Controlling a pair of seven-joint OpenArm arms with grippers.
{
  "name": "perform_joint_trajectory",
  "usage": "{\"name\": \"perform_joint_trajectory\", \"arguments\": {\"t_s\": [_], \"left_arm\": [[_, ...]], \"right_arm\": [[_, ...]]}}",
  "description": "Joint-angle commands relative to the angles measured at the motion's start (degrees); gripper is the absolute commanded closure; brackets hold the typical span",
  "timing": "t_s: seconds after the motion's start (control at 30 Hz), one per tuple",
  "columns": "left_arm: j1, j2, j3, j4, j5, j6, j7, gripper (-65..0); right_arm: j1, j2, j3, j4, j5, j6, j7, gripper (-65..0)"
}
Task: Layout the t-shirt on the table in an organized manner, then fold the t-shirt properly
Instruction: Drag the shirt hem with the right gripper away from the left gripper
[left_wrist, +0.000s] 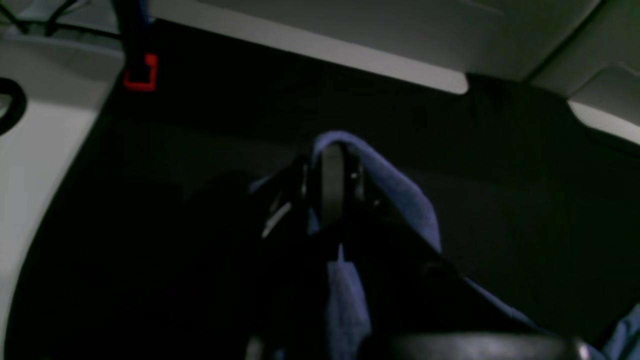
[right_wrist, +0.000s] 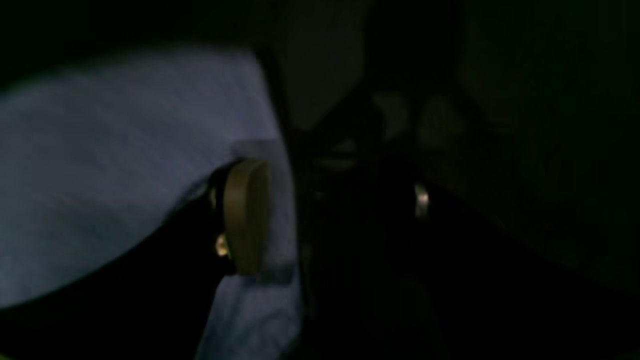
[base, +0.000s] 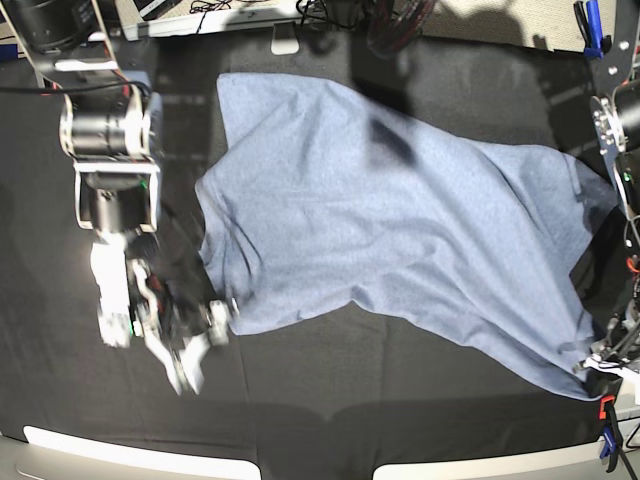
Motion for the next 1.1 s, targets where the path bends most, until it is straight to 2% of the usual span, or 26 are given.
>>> {"name": "perform_joint_trajectory", "arguments": {"t_s": [0.0, 0.1, 0.2, 0.27, 0.33, 0.47, 0.63, 0.83, 1.07], "left_arm": [[-1.62, -1.09, -0.22, 1.05, -1.62, -0.26, -1.64, 0.0], [-0.9, -1.09, -0.22, 1.05, -1.79, -0.26, -1.7, 0.0], [-0.72, -1.11, -0.22, 1.05, -1.77, -0.24, -1.31, 0.0], [-0.74, -1.09, -0.22, 1.05, -1.79, -0.26, -1.25, 0.0], [-0.74, -1.11, -0.22, 1.05, -1.77, -0.26, -1.25, 0.0], [-0.74, -1.11, -0.22, 1.05, -1.77, -0.26, -1.22, 0.0], [-0.74, -1.11, -0.22, 1.05, -1.77, -0.26, -1.07, 0.0], [-0.74, -1.11, -0.22, 1.05, -1.77, -0.26, -1.05, 0.0], [-0.74, -1.11, -0.22, 1.05, -1.75, -0.26, -0.44, 0.0]], "right_arm": [[2.62, 0.13, 0.13, -0.79, -0.11, -0.5, 0.66, -33.8], [2.58, -0.24, 0.13, -4.72, -0.09, -0.11, 2.23, -33.8], [2.54, -1.18, 0.13, -6.56, 1.05, 2.47, 2.08, -33.4], [2.6, -2.03, 0.13, -6.58, 2.36, 3.1, 1.44, -30.0], [2.75, -2.91, 0.13, -6.58, 2.51, 3.3, 1.46, -22.9], [3.28, -3.72, 0.13, -6.51, 2.01, 3.37, 2.4, 0.0], [5.68, -3.65, 0.15, -6.43, -0.61, 3.32, 3.8, 0.0], [11.26, -3.67, 0.15, -6.43, -4.28, 3.21, 9.92, 0.0], [15.26, -3.67, 0.13, -6.45, -4.66, 2.86, 10.12, 0.0]]}}
